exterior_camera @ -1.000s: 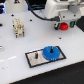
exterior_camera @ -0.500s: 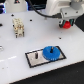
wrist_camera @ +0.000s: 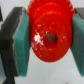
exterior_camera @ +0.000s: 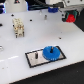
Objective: Insert the blue gear onto the right peg, followed by the red gear
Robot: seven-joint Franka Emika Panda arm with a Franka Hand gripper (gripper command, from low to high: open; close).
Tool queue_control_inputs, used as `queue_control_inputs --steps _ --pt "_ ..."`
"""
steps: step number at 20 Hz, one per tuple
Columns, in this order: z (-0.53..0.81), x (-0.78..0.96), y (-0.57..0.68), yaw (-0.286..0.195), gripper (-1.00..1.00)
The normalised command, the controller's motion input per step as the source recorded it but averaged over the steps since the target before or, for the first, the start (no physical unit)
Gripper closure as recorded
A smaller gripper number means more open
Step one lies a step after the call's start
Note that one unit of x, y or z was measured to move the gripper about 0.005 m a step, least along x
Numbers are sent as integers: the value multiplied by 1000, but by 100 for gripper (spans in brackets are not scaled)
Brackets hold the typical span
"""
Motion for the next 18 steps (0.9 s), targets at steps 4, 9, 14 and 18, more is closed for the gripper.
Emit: queue_control_inputs --steps 4,9,14,18 --pt "448 634 -282 0 100" --pt "418 665 -286 0 100" --pt "387 705 -274 0 100" --pt "351 730 -257 0 100"
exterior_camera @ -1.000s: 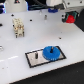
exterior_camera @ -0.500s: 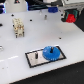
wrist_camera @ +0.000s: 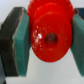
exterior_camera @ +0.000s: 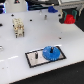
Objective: Insert the blue gear onto the right peg, followed by the red gear
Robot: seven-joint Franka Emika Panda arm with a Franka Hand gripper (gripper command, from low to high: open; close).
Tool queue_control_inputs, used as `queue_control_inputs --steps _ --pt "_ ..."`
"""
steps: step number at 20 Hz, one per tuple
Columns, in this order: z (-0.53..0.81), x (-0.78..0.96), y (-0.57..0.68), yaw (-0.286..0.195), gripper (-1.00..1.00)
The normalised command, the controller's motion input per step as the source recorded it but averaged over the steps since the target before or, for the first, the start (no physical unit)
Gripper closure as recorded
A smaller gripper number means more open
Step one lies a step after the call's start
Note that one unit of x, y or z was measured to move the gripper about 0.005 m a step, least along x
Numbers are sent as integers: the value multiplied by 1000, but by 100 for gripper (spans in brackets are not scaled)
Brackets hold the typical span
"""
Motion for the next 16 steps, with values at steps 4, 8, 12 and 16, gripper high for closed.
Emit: queue_control_inputs --steps 4,8,12,16 --pt "278 741 -265 0 100" --pt "178 752 -265 0 100" --pt "140 742 -274 0 100" --pt "77 713 -266 0 100"
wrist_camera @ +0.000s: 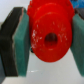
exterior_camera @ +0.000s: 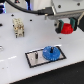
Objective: Insert the blue gear onto the right peg, followed by the red gear
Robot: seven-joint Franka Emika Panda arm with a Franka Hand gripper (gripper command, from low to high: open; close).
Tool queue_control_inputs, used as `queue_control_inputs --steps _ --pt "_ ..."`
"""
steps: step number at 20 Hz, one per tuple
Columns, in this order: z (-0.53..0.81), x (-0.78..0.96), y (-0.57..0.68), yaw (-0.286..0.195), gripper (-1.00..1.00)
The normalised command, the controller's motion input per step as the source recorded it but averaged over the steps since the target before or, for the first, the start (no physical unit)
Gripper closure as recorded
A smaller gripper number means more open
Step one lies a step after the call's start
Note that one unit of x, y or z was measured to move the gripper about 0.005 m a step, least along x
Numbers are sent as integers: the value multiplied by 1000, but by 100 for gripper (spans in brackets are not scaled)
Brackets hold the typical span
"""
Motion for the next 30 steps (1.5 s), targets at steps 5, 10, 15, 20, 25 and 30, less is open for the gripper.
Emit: queue_control_inputs --steps 5,10,15,20,25,30 --pt "9 600 -268 0 100" --pt "-18 402 -270 0 100" --pt "-77 229 -202 0 100" --pt "-105 209 -158 0 100" --pt "-85 159 -80 0 100" --pt "71 37 -16 0 100"
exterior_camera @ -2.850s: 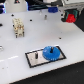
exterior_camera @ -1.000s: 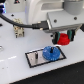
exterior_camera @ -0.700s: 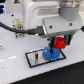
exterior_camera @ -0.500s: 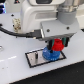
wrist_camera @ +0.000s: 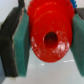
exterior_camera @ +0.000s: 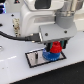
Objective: Insert the blue gear onto the right peg, followed by the red gear
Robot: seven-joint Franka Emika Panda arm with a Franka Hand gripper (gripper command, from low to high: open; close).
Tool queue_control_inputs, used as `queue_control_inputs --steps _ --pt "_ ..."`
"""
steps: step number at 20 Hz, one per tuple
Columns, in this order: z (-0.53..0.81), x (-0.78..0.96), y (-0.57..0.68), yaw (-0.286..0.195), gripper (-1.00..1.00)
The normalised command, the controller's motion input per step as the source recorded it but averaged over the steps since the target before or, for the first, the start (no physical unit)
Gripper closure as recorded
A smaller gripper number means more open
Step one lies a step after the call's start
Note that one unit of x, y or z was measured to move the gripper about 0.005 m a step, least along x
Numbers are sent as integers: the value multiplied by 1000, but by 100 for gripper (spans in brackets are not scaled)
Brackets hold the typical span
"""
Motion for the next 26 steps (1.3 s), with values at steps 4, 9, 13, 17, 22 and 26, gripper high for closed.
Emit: queue_control_inputs --steps 4,9,13,17,22,26 --pt "355 -37 -64 0 100" --pt "132 125 -90 0 100" --pt "-44 210 -106 0 100" --pt "-145 219 -126 0 100" --pt "-84 204 -119 0 100" --pt "62 79 0 0 100"
